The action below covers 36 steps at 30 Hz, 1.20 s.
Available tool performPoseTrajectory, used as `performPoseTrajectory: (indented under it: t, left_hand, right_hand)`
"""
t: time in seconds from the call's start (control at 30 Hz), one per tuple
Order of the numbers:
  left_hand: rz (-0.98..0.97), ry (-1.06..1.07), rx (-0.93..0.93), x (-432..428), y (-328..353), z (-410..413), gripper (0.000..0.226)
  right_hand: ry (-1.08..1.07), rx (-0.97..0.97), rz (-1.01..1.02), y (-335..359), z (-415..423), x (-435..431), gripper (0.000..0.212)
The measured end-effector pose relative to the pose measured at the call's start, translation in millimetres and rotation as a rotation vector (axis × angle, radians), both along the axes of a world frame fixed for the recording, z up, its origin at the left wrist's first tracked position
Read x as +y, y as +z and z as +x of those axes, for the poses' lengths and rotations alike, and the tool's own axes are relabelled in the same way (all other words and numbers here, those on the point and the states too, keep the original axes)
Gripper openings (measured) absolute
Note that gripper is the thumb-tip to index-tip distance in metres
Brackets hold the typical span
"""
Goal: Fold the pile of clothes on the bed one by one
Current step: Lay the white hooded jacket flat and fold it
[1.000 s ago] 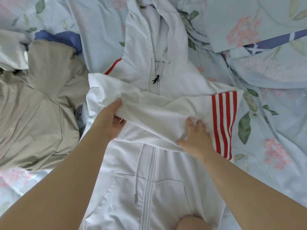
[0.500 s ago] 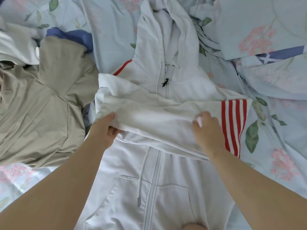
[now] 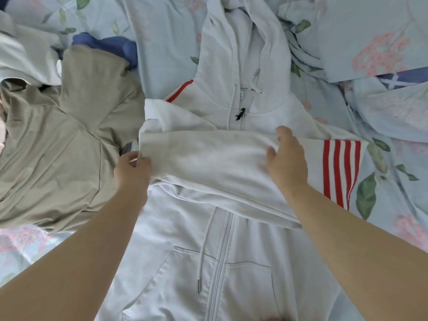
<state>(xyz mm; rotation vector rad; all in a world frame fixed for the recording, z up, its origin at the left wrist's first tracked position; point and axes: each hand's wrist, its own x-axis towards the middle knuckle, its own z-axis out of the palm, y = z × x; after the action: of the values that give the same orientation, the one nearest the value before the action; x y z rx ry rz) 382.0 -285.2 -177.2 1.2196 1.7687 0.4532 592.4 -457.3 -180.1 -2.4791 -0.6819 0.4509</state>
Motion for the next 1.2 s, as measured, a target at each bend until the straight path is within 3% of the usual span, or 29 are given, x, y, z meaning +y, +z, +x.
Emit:
performPoseTrajectory:
  t: [0.1,0.2,0.27,0.33,0.4,0.53,0.67,0.83,1.0,1.2]
  left_hand:
    - [0.213,-0.093,0.325,-13.2,-4.5,5.1,0.059]
    - [0.54,-0.755,0.537,-38.3,-3.9,20.6,0.066]
    - [0.47,-1.247,0.709,-45.7,-14.1,28.0,0.061]
    - [0.32,-1.459,0.852,-43.1,-29.6,29.4,0.06]
    - [0.385,-1.429,0.837,-39.9,-35.1,32.3,0.059]
    - [0.883,-1.31,0.696,-21.6,-42.2,56.1,0.054]
    - [0.889,-1.364,0.73,23.3,-45.4,104.8,0.059]
    - [0.502,-1.338,0.826,59.7,-70.8,155.7,0.071]
    - [0.665,-1.251,0.77,58.2,-97.2,149.0,0.071]
    - [0.864,-1.167,0.575,59.6,-111.1,144.6,0.055]
  right_hand:
    - [0.335,-0.024,-0.302,-8.3,-15.9,-2.4,0.06]
    - [0.412,0.06,-0.422,-19.7,-29.1,-7.1,0.062]
    - [0.404,0.073,-0.426,-24.2,-29.6,-7.5,0.062]
    - [0.426,0.068,-0.443,-24.7,-24.9,-4.7,0.061]
    - [0.407,-0.017,-0.388,-25.7,-16.2,-0.8,0.057]
    - [0.343,-0.096,-0.221,-28.8,-2.6,13.7,0.05]
    - [0.309,-0.144,-0.085,-34.6,15.5,37.5,0.045]
    - [0.271,-0.163,-0.012,-54.7,40.1,61.5,0.042]
    - [0.135,-0.363,0.136,-63.4,85.8,110.9,0.032]
    - [0.026,-0.256,0.156,-55.5,144.3,186.3,0.047]
